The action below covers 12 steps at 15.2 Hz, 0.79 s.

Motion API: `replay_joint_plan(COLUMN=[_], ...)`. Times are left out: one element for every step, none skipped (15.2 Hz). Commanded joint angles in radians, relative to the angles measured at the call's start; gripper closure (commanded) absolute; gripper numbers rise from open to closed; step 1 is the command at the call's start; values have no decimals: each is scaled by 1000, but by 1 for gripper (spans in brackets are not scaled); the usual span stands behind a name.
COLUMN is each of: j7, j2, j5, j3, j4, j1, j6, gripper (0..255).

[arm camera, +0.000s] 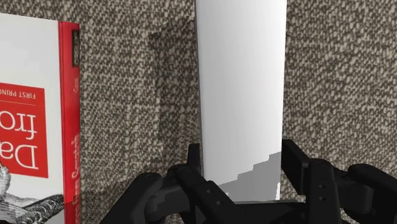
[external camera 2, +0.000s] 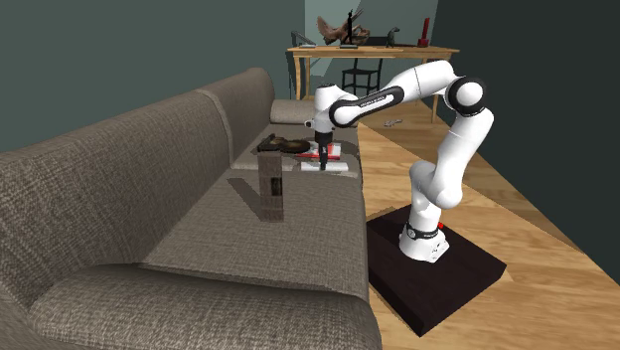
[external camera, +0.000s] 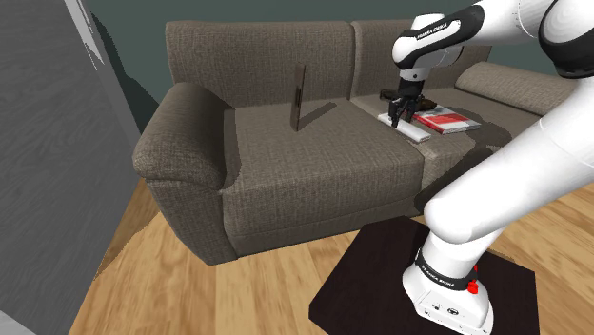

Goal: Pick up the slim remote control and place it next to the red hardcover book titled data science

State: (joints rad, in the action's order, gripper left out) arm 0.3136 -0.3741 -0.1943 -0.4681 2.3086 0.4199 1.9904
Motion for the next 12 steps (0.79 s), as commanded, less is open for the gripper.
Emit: replay_joint_plan(j7=[0,0,0,0,0,0,0,0,-1,-2,-2,-2], j2=[0,0,0,0,0,0,0,0,-9,-17,-23,-26], j5=[0,0,0,0,0,0,0,0,1,2,3,5], j3=[0,0,0,0,0,0,0,0,6,12,17,21], j4=[0,0,0,0,0,0,0,0,-26,-53,-82,-105], j1=[0,0,0,0,0,0,0,0,-1,-1,-2,-3], j6=[0,0,0,0,0,0,0,0,-35,-69,-104,-131], gripper=[255,255,0,0,0,0,0,0,0,0,0,0])
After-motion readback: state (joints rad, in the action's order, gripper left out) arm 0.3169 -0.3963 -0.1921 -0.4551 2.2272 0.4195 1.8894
